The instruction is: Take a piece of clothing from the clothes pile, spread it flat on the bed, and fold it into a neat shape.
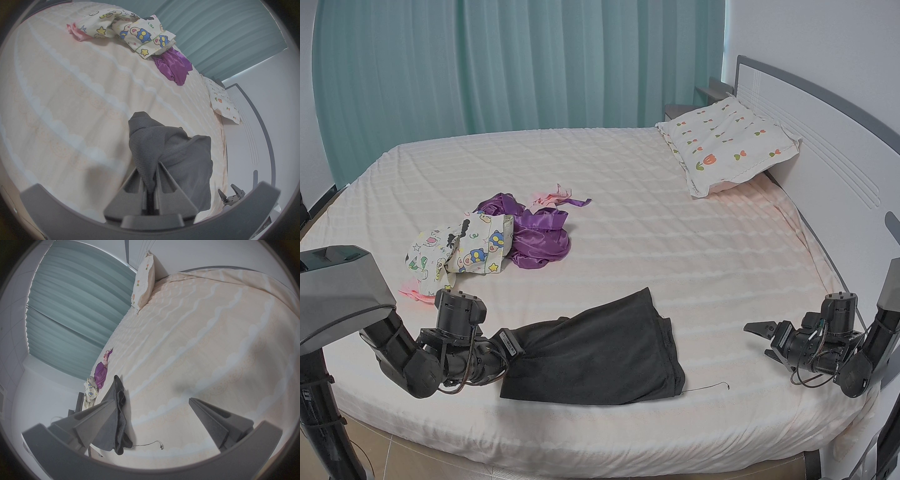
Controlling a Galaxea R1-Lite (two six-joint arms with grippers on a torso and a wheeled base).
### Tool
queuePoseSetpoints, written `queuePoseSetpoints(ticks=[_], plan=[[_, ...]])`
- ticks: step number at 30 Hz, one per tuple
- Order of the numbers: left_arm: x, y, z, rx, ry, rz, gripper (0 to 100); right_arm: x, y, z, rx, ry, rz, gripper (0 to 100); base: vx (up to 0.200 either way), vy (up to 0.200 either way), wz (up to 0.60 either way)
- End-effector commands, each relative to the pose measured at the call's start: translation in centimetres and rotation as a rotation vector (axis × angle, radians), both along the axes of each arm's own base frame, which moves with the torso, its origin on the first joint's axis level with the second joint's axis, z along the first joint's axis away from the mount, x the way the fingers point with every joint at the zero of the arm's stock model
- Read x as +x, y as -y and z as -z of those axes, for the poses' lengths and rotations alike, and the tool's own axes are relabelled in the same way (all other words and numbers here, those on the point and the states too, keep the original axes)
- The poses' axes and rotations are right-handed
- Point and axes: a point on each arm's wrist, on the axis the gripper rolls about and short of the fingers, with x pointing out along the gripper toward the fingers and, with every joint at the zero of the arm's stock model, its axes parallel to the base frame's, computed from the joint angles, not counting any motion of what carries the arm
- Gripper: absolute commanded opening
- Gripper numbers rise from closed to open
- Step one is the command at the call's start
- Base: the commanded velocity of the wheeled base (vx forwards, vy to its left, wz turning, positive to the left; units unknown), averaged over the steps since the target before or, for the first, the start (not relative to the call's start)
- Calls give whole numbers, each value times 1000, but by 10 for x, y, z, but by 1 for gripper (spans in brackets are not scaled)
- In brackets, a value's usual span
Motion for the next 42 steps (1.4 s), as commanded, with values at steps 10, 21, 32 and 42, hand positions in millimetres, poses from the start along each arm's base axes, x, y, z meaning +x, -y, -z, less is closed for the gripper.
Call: queuePoseSetpoints(ticks=[10, 21, 32, 42], plan=[[-17, -25, -6, -14, -26, -66, 0, 1, 0, 5, 3, -19, 2, 100, 0, 0, 0], [-22, -37, -11, -31, -26, -111, 0, -2, -17, 8, 28, -45, -43, 100, 0, 164, 0], [-20, -59, -14, -50, -27, -176, 0, -2, -20, 13, 31, -12, -51, 100, 0, 200, 0], [-21, -68, -12, -80, -44, -171, 0, -6, -22, 19, 35, 34, -56, 100, 0, 200, 0]])
